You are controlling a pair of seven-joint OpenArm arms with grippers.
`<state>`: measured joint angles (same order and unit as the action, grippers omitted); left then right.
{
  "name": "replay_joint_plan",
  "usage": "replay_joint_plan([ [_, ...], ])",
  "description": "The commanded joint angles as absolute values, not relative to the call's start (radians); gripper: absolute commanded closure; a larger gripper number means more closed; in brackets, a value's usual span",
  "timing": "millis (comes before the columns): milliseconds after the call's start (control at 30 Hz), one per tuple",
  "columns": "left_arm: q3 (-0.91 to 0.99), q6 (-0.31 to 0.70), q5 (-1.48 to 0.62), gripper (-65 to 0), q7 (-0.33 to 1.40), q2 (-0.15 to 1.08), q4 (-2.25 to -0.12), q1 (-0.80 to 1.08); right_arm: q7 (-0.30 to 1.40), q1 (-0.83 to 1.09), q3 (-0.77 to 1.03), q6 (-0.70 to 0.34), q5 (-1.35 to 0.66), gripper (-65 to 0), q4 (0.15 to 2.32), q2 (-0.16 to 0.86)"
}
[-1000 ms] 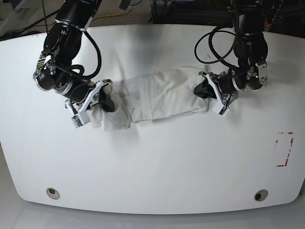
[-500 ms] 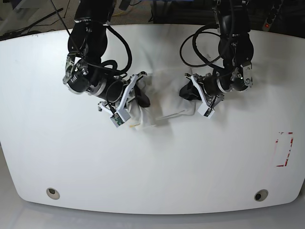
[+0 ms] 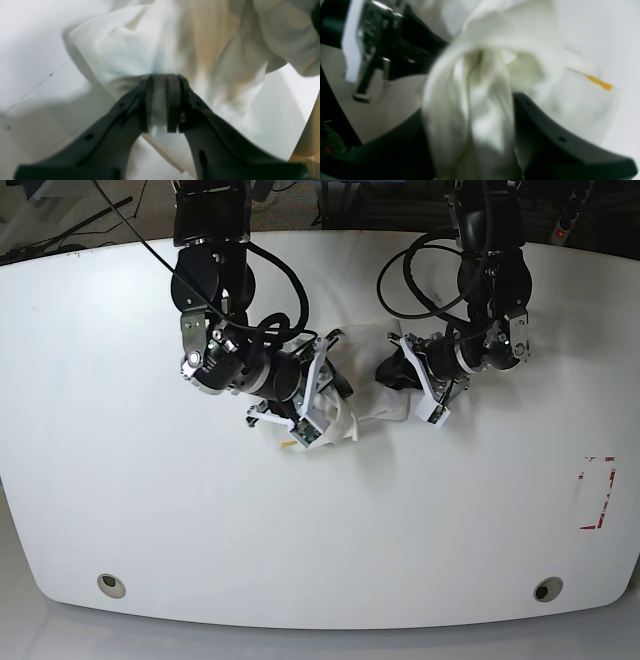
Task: Fold the T-shirt properly
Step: 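Bring both grippers together, folding the strip into a compact bundle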
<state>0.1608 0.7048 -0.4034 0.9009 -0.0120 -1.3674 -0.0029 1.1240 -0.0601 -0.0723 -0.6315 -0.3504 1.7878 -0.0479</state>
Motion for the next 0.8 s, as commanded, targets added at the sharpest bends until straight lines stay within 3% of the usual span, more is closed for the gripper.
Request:
replay_joint_plan([
  [0,0.159,0.698,-0.349,-9.0,0.964,-0.012,-1.365,0.001,1.076,-0.085,-0.090,-0.616,-0.367,-19.5,1.758,-0.061],
  [300,0.162,0.698,-0.351,-9.0,0.964,-0.012,-1.365,-0.005,1.056,-0.087,-0.159,-0.498,-0.375,-48.0,1.732,-0.084],
  [767,0.236,0.698,-0.579,-9.2,0.924,0.025,-1.432,-0.005,1.056,-0.067,-0.173,-0.507,-0.377,-49.5,1.845,-0.070],
])
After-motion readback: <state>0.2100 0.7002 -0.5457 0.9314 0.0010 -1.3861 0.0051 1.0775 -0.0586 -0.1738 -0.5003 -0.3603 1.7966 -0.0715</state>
